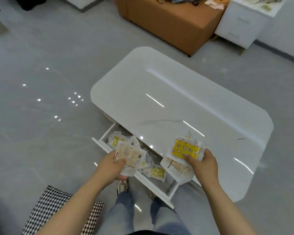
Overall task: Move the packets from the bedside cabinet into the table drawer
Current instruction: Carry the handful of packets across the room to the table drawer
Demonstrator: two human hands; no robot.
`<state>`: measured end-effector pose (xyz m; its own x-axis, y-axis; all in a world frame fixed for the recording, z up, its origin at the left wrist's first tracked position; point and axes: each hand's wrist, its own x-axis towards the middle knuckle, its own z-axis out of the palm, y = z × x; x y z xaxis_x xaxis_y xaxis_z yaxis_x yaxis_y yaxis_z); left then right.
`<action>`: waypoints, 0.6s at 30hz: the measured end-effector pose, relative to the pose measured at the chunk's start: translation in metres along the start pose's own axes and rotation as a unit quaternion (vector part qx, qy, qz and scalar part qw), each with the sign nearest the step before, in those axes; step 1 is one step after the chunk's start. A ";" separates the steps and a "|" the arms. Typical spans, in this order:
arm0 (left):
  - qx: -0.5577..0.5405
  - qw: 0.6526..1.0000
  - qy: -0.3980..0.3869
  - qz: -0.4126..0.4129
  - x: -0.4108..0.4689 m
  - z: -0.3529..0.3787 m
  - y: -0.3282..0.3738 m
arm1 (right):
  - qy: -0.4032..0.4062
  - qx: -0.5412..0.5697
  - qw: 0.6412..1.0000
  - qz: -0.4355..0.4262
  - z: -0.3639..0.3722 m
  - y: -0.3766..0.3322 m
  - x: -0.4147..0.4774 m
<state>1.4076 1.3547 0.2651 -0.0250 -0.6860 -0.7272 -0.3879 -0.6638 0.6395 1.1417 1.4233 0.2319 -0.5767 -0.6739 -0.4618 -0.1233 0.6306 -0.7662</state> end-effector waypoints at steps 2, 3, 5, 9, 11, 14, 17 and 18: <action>0.028 0.999 -0.037 0.008 0.013 -0.005 0.006 | 0.028 0.011 0.999 0.025 0.007 0.006 -0.011; 0.044 0.998 -0.052 0.011 0.020 -0.007 0.008 | 0.042 0.013 0.998 0.037 0.011 0.009 -0.017; 0.072 0.994 -0.077 0.016 0.034 -0.010 0.011 | 0.068 0.017 0.996 0.058 0.020 0.015 -0.030; 0.128 0.984 -0.124 0.021 0.059 -0.009 0.008 | 0.111 0.049 0.987 0.106 0.035 0.034 -0.052; 0.146 0.978 -0.146 0.019 0.071 -0.005 0.001 | 0.126 0.058 0.982 0.129 0.043 0.049 -0.060; 0.172 0.971 -0.168 0.008 0.089 0.006 -0.014 | 0.140 0.061 0.975 0.161 0.055 0.075 -0.067; 0.203 0.965 -0.165 -0.007 0.107 0.019 -0.034 | 0.139 0.070 0.966 0.204 0.067 0.101 -0.065; 0.216 0.963 -0.162 -0.012 0.113 0.023 -0.039 | 0.135 0.073 0.964 0.217 0.072 0.110 -0.062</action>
<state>1.3989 1.3105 0.1522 -0.2693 -0.4970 -0.8249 -0.7372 -0.4448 0.5086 1.2223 1.5068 0.1439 -0.7397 -0.2221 -0.6353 0.2800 0.7569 -0.5906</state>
